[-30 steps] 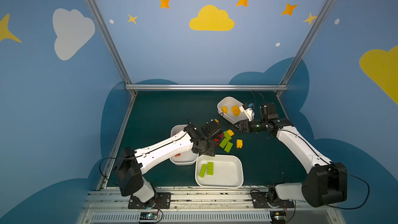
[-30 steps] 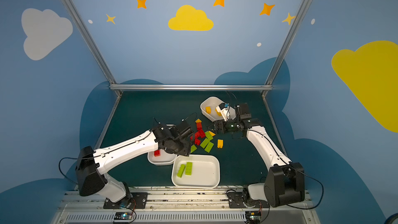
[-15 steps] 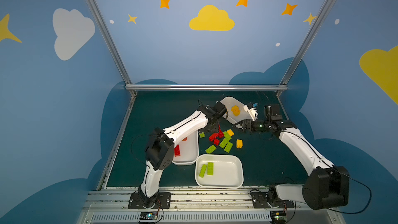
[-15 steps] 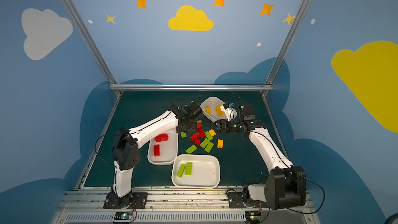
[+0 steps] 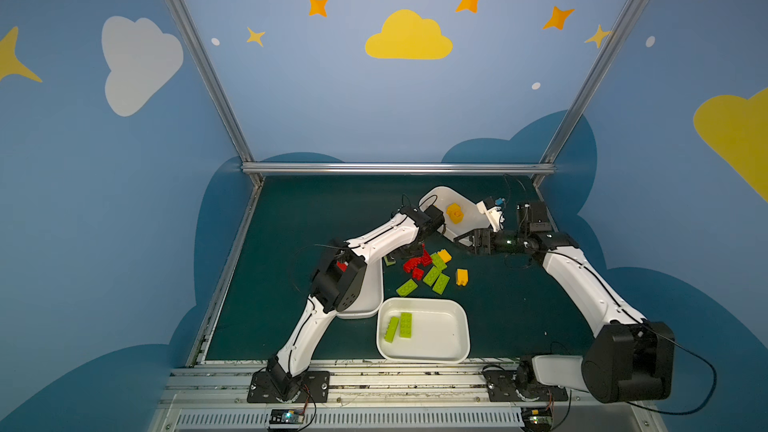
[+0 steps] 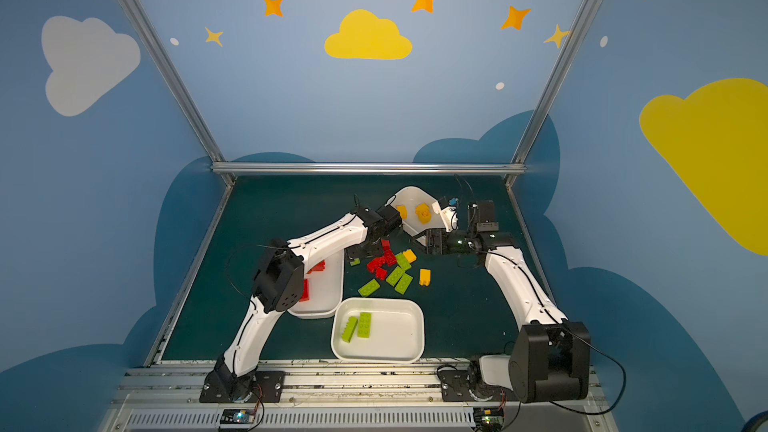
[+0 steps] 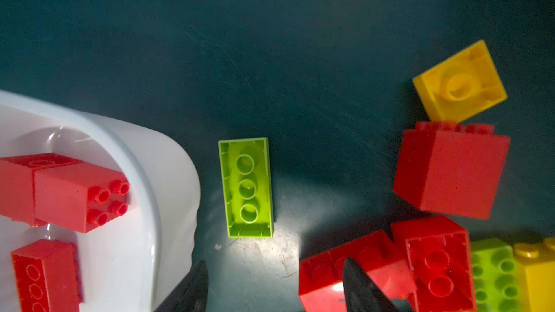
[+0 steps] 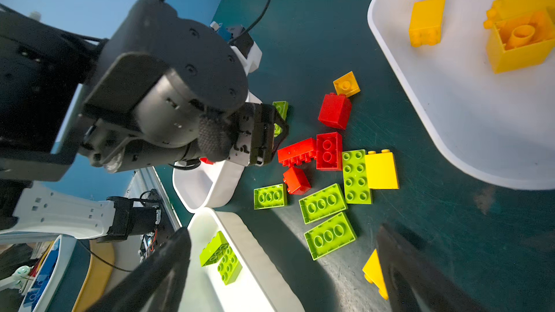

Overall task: Sort the legos into containers by color
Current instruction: 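Return the left gripper to the pile and grasp another lime-green brick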

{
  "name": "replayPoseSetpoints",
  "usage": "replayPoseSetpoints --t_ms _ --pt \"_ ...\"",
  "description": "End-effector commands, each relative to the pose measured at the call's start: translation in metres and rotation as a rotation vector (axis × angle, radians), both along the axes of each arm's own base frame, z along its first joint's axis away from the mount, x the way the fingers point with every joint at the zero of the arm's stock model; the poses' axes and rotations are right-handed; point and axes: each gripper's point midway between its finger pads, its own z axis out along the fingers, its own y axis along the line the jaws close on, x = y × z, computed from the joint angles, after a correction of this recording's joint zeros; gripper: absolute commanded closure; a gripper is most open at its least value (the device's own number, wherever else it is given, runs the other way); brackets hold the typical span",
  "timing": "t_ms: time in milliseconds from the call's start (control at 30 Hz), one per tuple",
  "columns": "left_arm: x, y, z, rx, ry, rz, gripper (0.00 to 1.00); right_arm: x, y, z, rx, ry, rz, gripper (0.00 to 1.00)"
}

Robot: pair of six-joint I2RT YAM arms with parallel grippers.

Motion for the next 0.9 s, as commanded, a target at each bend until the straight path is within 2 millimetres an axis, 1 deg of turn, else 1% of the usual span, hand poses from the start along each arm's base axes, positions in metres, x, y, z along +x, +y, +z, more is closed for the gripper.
replayPoseSetpoints --t_ms 0,100,233,333,400,500,567,733,867 --pt "0.004 0.017 -0.002 0.071 -0.008 0.061 0.32 -0.004 0.002 0.005 0.019 -0.018 0.017 0.06" --pt "0.008 0.022 -0.01 0.067 -0.006 0.081 0.32 -0.006 0.002 0.007 0.029 -0.02 0.022 0.06" --pt "0.012 0.019 -0.022 0.037 -0.002 0.065 0.33 -0.009 0.003 0.006 0.037 -0.013 0.025 0.05" --pt "0.014 0.013 -0.029 0.014 0.005 0.04 0.33 -0.009 0.002 0.006 0.035 -0.011 0.022 0.06" --pt "0.013 0.012 -0.034 0.004 0.011 0.036 0.33 -0.009 0.002 0.006 0.033 -0.014 0.023 0.06" --pt "0.013 0.016 -0.04 0.024 0.013 0.042 0.35 -0.009 0.002 0.006 0.031 -0.013 0.023 0.06" --pt "0.013 0.015 -0.045 0.007 0.013 0.036 0.36 -0.009 0.002 0.005 0.03 -0.011 0.023 0.06" --pt "0.013 0.015 -0.052 0.0 0.005 0.024 0.38 -0.01 0.001 0.004 0.022 -0.012 0.019 0.06" --pt "0.011 0.014 -0.059 -0.027 0.009 0.022 0.42 -0.01 -0.001 0.004 0.016 -0.014 0.015 0.05"
